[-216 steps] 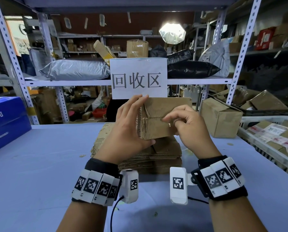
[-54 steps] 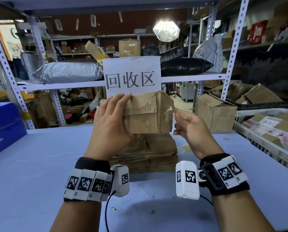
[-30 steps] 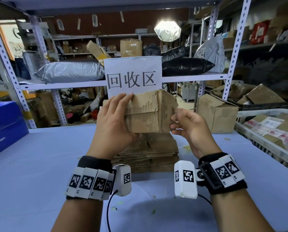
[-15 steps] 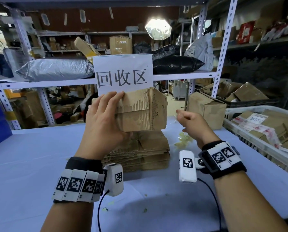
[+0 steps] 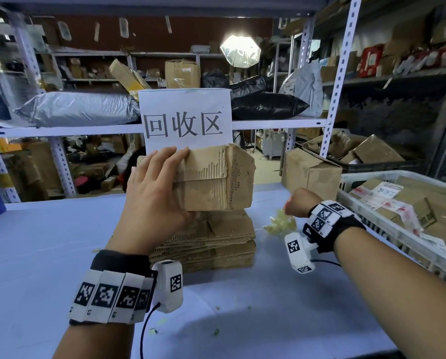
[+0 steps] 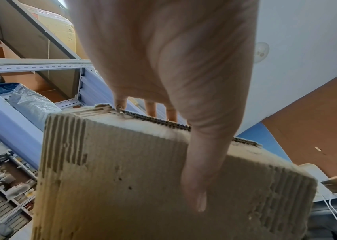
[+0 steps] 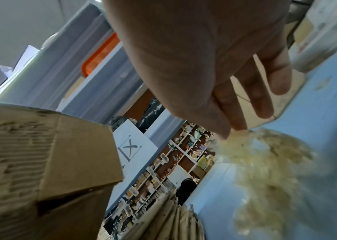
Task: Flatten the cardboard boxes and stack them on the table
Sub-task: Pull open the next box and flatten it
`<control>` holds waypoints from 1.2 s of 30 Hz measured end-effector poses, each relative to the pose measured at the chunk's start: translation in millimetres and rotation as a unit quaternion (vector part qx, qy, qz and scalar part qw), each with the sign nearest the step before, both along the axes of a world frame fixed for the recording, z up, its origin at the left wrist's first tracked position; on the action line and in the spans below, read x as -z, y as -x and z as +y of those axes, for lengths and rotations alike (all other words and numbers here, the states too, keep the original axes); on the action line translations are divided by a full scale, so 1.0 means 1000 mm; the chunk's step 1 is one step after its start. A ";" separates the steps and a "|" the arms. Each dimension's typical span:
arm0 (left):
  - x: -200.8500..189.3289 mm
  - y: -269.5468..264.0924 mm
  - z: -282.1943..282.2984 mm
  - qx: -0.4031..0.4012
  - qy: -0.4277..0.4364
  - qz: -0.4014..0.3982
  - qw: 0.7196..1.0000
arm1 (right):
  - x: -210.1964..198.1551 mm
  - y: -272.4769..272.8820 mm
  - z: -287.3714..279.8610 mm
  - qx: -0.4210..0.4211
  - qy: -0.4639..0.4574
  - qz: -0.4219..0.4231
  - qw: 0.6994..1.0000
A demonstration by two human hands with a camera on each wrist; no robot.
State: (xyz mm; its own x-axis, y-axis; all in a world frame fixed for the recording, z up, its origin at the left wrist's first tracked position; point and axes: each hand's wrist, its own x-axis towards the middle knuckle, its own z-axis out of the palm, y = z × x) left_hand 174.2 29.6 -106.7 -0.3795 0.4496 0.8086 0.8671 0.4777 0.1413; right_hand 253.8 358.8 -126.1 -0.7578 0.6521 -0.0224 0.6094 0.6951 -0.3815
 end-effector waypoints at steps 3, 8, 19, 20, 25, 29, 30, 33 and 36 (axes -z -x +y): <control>0.000 0.000 -0.001 -0.006 -0.001 -0.011 1.000 | -0.012 0.000 -0.008 -0.008 -0.039 -0.030 0.999; 0.001 -0.002 -0.003 -0.013 -0.021 -0.037 0.999 | -0.030 -0.007 -0.027 -0.009 -0.102 0.074 0.992; -0.002 -0.008 -0.009 0.013 -0.102 -0.170 0.980 | -0.077 -0.024 -0.126 -0.266 0.248 0.327 0.873; -0.003 -0.007 -0.011 0.047 -0.154 -0.202 0.966 | -0.076 -0.022 -0.125 -0.257 0.256 0.351 0.863; -0.003 0.003 -0.017 0.162 -0.420 -0.371 0.812 | -0.067 -0.019 -0.119 -0.260 0.317 0.399 0.820; 0.002 0.004 -0.015 0.231 -0.451 -0.424 0.751 | -0.065 -0.015 -0.117 -0.258 0.316 0.428 0.807; 0.003 0.002 -0.013 0.237 -0.446 -0.419 0.755 | -0.065 -0.015 -0.118 -0.252 0.312 0.443 0.802; 0.005 -0.004 -0.008 0.268 -0.437 -0.400 0.760 | -0.062 -0.013 -0.123 -0.235 0.321 0.495 0.773; 0.003 -0.008 -0.005 0.290 -0.445 -0.387 0.754 | -0.052 -0.005 -0.121 -0.251 0.398 0.504 0.724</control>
State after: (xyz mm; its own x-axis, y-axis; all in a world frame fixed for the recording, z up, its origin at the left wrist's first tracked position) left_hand 182.1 25.1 -109.5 -0.8408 0.1313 0.5252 0.3875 -0.5316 0.7532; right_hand 259.0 237.8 -74.4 -0.7878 0.3730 0.4902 -0.5116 0.0471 -0.8580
